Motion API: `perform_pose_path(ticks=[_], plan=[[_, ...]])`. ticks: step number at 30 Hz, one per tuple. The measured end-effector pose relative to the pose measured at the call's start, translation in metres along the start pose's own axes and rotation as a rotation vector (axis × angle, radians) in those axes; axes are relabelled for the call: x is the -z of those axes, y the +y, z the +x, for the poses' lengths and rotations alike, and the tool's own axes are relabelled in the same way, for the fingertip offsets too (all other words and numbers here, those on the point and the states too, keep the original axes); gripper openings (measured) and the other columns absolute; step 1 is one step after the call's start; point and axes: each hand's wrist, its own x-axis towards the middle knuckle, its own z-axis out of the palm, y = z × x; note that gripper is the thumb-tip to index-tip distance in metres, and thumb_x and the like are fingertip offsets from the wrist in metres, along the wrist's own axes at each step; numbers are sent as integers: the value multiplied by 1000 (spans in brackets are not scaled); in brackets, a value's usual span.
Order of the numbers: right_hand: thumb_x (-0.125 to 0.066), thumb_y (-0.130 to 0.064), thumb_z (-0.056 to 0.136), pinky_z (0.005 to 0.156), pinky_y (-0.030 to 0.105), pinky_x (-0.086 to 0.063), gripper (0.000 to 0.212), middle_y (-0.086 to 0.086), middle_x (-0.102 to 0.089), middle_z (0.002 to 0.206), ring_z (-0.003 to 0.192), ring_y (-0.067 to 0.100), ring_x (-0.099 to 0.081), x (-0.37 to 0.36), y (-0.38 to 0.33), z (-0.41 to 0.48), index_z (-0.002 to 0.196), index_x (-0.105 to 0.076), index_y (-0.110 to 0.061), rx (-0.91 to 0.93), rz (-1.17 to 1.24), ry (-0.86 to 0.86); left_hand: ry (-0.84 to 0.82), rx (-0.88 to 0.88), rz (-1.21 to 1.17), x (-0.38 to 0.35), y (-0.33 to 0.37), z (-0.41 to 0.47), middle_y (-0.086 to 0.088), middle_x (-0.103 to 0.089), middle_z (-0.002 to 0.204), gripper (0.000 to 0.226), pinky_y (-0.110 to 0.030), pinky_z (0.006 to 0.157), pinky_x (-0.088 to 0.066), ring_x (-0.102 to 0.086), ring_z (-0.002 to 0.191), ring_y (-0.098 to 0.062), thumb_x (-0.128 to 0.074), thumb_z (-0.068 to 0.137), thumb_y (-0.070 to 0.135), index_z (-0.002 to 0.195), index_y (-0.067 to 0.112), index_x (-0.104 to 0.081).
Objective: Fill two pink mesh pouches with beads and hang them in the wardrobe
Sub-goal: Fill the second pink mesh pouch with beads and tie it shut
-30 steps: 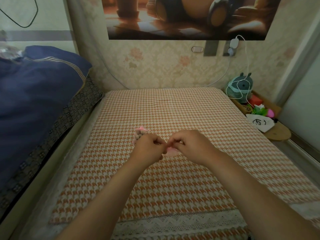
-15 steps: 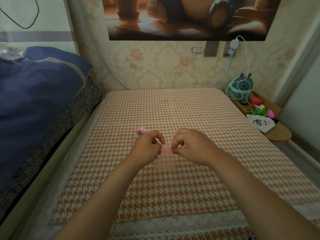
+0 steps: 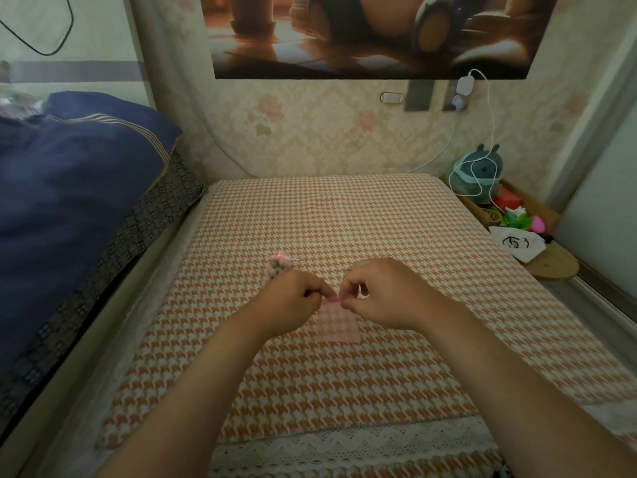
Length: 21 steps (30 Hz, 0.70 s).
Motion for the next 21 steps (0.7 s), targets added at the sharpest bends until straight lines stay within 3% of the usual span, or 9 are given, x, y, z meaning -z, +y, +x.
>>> perform_pose_path(ticks=[5, 9, 13, 17, 21], plan=[[-78, -40, 84, 76, 24, -51, 9, -20, -67, 89, 82, -4, -58, -3, -3, -2, 90, -75, -34, -28, 90, -58, 15, -30, -9, 0, 1, -2, 8, -63, 62, 30, -44, 69, -56, -64, 68, -28, -52, 93, 9, 93, 27, -76], [-78, -34, 87, 74, 25, -52, 4, -20, -68, 84, 79, -3, -60, -2, -2, -1, 83, -76, -35, -63, 90, -69, -24, -39, 46, 1, 0, -2, 13, -67, 78, 28, -36, 73, -57, -64, 74, -14, -51, 93, 13, 93, 25, -77], [-75, -34, 88, 76, 27, -55, 7, -20, -68, 84, 81, -2, -62, 1, -1, -2, 82, -72, -36, -37, 103, -65, -55, -165, 165, 0, -5, 1, 11, -63, 83, 10, -27, 71, -52, -58, 75, -5, -64, 89, 22, 92, 26, -72], [-74, -37, 87, 82, 28, -52, 4, -20, -66, 90, 83, -3, -58, 0, -1, -3, 88, -72, -33, -36, 114, -75, -38, -247, 112, -4, -9, 3, 10, -62, 85, 3, -25, 72, -51, -59, 79, -5, -70, 88, 22, 87, 24, -68], [-79, -44, 82, 80, 26, -51, 11, -23, -63, 93, 87, -2, -58, 0, -2, -4, 89, -70, -44, -70, 165, -155, -31, -269, 95, -3, -12, 1, 12, -58, 88, 6, -20, 74, -50, -58, 82, -4, -71, 88, 23, 87, 26, -67]])
